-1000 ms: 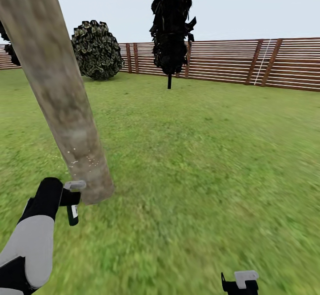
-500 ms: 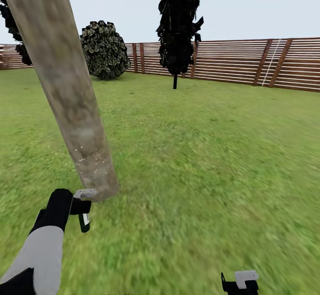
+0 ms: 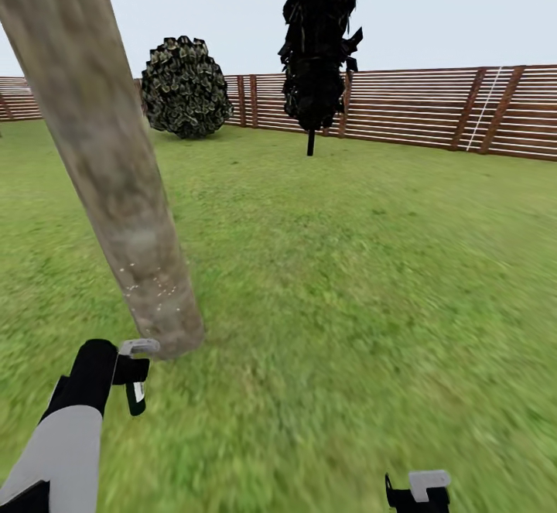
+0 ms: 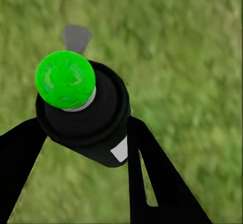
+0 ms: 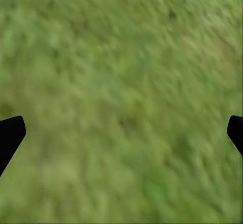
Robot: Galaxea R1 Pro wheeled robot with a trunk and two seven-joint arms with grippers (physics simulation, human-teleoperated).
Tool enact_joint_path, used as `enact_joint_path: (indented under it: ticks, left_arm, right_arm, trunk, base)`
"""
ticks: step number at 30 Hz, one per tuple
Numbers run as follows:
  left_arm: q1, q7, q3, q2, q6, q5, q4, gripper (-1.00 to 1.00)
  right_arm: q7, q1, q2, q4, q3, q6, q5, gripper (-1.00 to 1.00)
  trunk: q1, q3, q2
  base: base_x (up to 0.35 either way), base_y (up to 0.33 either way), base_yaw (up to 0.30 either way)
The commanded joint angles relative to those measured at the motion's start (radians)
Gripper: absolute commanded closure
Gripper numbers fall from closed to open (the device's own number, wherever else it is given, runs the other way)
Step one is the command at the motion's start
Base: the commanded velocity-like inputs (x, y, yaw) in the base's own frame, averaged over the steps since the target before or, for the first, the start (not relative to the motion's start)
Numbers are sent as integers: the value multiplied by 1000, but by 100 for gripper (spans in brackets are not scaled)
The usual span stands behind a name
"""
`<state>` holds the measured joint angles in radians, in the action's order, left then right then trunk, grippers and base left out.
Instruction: In the garden, pick up the pesticide atomizer on the floor and spray pesticide onto both trees until each tree trunk is fully covered.
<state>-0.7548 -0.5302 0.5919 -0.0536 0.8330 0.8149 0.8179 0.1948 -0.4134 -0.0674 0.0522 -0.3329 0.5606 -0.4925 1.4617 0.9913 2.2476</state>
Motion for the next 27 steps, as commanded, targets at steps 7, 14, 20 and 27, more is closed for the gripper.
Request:
enact_joint_path:
  ticks: [7,14,20,27]
  left_arm:
    - [0,70,4,-16,5,-7,-14,100]
    - [0,61,5,-14,7,-62,-14,100]
    - [0,68,-2,-11,4,-105,-17,100]
    - [0,71,-4,-2,4,-106,-17,100]
  right_arm:
    - [6,-1,0,-2,-5,2,-11,-100]
    - [6,-1,0,-2,-5,2,-11,-100]
    - [6,-1,0,-2,-5,2,-11,-100]
    - [6,-1,0,-2,-5,2,-11,-100]
  trunk:
    - [0,1,0]
    - [0,1,0]
    - [0,1,0]
    - [0,1,0]
  base:
    - [270,-138,13]
    - [36,-10,244]
    - [0,-49,246]
    - [17,-253,22]
